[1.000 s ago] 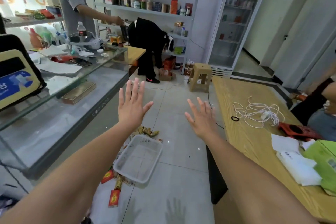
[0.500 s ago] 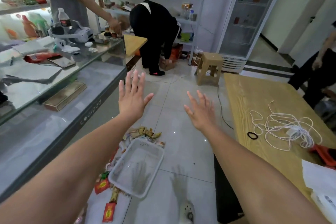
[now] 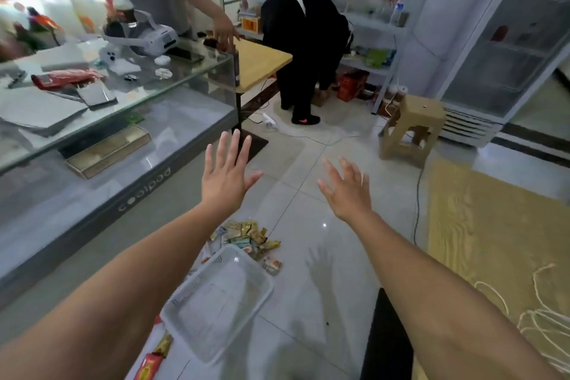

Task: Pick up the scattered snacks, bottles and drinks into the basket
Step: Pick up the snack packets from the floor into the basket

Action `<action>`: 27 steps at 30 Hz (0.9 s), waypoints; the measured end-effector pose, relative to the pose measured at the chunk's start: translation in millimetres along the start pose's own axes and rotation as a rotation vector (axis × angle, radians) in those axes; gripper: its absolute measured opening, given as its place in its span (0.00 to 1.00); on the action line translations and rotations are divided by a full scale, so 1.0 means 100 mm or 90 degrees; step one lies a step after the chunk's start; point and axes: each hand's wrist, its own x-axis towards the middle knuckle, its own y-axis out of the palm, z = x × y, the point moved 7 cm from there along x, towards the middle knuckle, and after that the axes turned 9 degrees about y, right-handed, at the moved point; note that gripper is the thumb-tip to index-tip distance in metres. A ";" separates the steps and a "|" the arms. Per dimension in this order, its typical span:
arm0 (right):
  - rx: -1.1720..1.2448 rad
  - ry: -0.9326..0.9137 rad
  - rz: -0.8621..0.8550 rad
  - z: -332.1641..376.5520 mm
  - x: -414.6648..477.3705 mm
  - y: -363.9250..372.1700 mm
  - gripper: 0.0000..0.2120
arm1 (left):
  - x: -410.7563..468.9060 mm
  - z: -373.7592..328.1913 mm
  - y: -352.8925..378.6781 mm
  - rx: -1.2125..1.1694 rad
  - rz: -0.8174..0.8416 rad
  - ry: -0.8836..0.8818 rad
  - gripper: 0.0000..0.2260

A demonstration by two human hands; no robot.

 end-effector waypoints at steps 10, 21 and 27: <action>-0.019 -0.082 0.094 0.02 1.19 0.52 0.25 | 0.62 0.08 0.82 -0.020 0.095 -0.101 0.33; -0.016 -0.134 0.124 -0.14 2.62 2.89 0.26 | 0.95 0.23 3.41 -0.065 0.156 -0.211 0.34; -0.084 -0.208 0.151 -0.51 3.31 5.60 0.44 | 0.70 0.17 6.12 -0.069 0.159 -0.272 0.40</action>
